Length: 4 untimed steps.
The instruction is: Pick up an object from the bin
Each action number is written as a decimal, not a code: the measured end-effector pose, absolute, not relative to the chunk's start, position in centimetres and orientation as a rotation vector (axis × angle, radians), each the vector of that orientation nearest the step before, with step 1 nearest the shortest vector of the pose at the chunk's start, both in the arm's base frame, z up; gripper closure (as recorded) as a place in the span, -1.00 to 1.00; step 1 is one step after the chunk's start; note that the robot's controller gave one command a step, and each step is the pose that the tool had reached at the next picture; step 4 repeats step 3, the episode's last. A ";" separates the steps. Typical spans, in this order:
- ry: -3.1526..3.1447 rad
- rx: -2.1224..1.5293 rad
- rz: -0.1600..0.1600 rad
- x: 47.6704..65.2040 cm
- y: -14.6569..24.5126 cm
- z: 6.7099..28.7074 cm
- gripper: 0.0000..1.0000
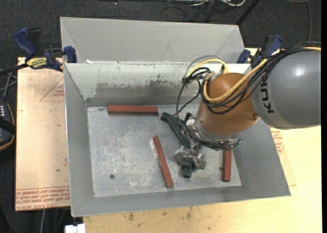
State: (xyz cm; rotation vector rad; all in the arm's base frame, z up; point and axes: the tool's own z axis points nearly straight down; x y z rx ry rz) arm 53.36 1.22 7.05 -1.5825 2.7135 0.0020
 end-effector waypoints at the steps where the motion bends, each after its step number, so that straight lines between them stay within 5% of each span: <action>1: 2.714 -1.582 0.004 53.3 1.2 7.3 1.00; 4: 2.713 -1.579 0.001 53.4 1.3 8.6 1.00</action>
Offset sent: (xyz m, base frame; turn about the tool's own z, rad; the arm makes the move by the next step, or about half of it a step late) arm 0.0001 0.0000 0.0139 0.0000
